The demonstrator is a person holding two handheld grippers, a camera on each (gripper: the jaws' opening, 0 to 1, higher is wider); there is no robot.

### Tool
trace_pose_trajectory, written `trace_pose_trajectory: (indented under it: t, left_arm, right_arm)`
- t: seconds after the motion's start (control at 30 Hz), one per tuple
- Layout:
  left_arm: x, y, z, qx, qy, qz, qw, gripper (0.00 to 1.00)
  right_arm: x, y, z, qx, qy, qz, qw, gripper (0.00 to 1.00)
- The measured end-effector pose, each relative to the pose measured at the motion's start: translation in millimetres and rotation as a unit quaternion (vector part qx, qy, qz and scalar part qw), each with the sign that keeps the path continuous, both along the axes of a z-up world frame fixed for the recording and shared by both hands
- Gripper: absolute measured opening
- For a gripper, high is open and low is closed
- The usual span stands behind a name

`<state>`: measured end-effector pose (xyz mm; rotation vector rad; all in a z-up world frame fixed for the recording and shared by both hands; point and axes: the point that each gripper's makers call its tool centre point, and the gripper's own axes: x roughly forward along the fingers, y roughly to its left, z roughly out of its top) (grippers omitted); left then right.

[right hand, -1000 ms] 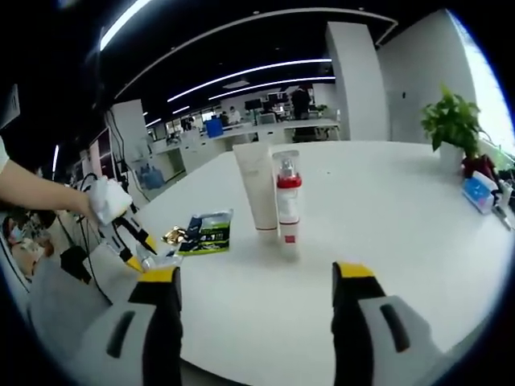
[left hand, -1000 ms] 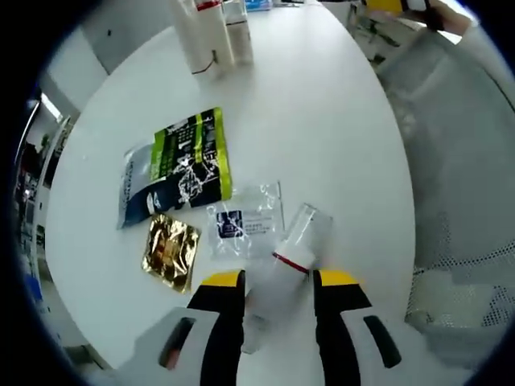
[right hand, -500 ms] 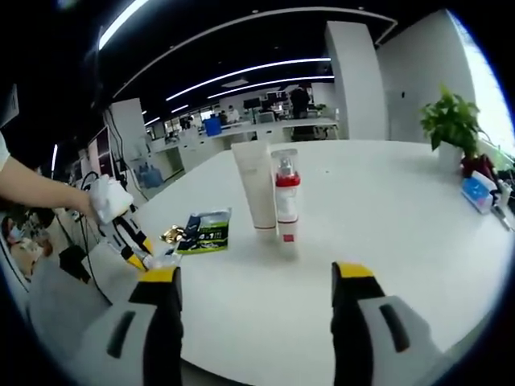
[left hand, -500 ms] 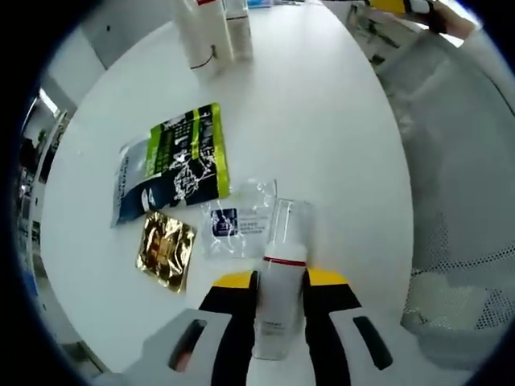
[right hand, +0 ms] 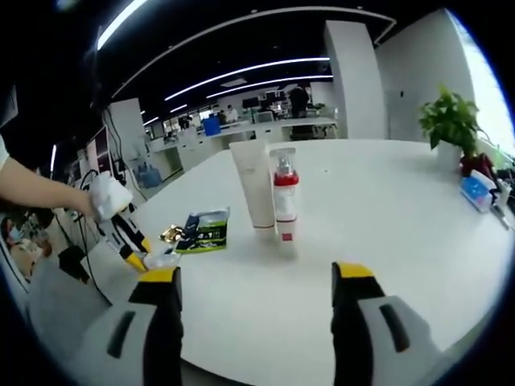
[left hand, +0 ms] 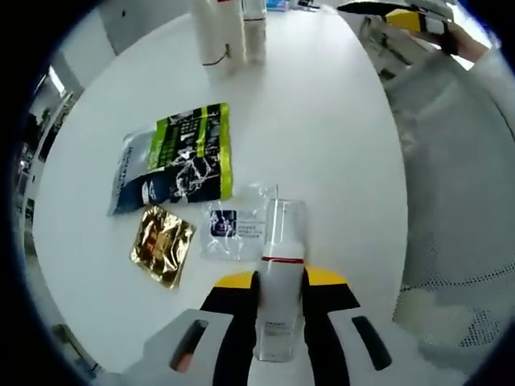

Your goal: Arrange the skincare products in the storage area until every visible bottle or jar stands upright without overlapping.

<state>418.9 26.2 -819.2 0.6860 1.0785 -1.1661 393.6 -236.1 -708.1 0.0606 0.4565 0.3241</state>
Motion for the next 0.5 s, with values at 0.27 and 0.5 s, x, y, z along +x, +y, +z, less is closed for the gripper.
trace_pose_trajectory:
  t: [0.27, 0.5]
  left_arm:
    - [2.3, -4.6, 9.5, -0.043, 0.012, 0.051, 0.9977, 0.17]
    - [-1.1, -11.9, 19.2, -0.089, 0.024, 0.096, 0.9911, 0.17]
  right_arm:
    - [0.2, -0.2, 1.0, 0.004, -0.002, -0.001, 1.0, 0.76]
    - [0.2, 0.0, 1.8, 0.007, -0.004, -0.001, 1.0, 0.76]
